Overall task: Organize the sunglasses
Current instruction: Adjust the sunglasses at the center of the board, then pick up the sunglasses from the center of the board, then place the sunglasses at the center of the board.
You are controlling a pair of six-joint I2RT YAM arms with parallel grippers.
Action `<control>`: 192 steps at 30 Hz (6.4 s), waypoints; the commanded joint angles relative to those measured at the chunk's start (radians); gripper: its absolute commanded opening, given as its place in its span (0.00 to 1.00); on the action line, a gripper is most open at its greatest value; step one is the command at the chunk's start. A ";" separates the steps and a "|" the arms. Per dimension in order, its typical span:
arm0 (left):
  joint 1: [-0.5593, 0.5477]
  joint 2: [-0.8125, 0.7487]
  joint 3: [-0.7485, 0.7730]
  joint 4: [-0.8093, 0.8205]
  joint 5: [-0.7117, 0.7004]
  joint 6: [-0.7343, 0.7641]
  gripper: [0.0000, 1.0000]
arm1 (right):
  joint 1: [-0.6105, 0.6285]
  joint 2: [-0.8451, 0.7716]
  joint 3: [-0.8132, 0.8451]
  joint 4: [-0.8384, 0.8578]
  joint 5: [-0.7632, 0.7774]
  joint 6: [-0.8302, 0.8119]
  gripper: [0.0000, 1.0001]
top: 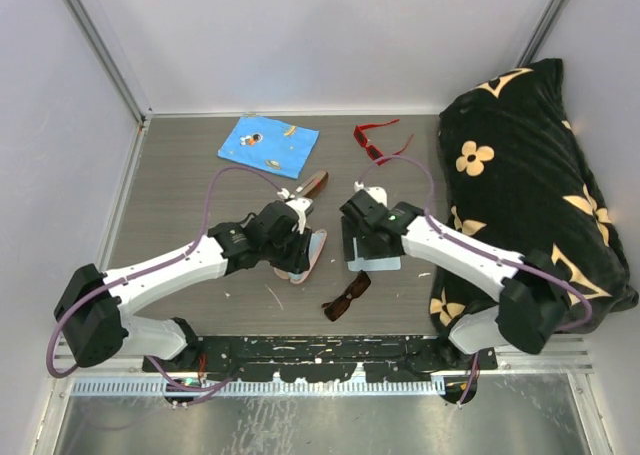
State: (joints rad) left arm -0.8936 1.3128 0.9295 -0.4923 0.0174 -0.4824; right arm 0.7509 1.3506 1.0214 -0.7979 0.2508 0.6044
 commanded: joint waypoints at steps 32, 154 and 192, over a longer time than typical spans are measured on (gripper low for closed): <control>0.002 -0.111 -0.038 0.005 -0.032 0.038 0.38 | 0.123 0.337 0.038 -0.041 0.017 0.143 0.62; 0.017 -0.076 0.003 0.005 -0.020 0.025 0.35 | 0.179 0.098 -0.175 0.155 -0.093 0.182 0.21; 0.049 -0.173 0.018 -0.076 -0.062 0.062 0.36 | -0.113 0.340 0.244 0.033 -0.005 -0.441 0.43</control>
State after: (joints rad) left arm -0.8543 1.1618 0.9154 -0.5777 -0.0338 -0.4431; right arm 0.6380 1.7649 1.2514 -0.7826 0.2924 0.2100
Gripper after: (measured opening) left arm 0.355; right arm 0.362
